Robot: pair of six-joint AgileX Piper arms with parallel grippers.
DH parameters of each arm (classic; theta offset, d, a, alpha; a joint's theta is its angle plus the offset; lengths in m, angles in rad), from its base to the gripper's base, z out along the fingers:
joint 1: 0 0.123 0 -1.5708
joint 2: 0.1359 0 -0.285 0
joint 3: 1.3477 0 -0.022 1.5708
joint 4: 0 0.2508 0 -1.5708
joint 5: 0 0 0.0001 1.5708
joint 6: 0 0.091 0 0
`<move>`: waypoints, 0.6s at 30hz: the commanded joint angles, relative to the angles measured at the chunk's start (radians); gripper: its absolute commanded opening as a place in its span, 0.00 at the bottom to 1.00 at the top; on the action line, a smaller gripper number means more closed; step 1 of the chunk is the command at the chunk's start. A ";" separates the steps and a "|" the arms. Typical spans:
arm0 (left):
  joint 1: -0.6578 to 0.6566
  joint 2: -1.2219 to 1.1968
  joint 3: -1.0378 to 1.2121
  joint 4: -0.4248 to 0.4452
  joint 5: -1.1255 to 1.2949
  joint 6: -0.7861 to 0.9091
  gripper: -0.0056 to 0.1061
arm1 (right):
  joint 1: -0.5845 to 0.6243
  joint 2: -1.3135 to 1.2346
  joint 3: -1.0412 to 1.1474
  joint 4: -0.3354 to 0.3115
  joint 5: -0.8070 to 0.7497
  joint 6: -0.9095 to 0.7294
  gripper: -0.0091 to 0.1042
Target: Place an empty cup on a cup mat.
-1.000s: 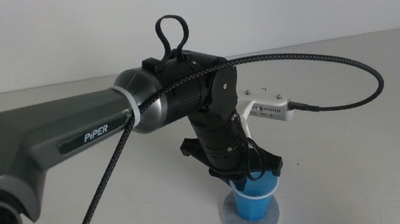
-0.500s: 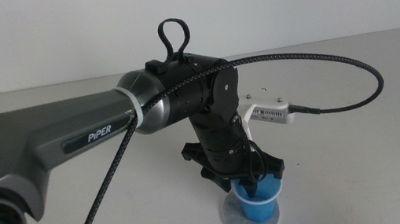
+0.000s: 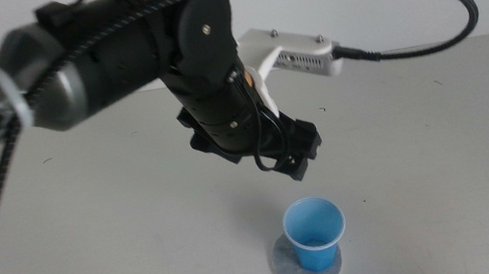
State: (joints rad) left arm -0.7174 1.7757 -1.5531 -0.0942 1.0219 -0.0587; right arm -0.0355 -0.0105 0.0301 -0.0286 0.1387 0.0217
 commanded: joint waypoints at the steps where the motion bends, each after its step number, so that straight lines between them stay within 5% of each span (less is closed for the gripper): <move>1: 0.010 -0.135 -0.028 0.011 -0.007 0.012 0.87 | 0.004 -0.026 -0.008 -0.014 -0.073 -0.005 0.91; 14: 0.022 -0.483 -0.024 0.340 0.029 -0.048 0.87 | 0.004 -0.026 -0.008 -0.014 -0.073 -0.005 0.91; 18: 0.125 -0.605 0.049 0.287 -0.025 -0.028 0.87 | 0.004 -0.026 -0.008 -0.014 -0.073 -0.005 0.91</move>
State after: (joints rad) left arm -0.6390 1.2443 -1.5073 0.2033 1.0666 -0.0908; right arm -0.0355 -0.0105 0.0301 -0.0286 0.1387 0.0217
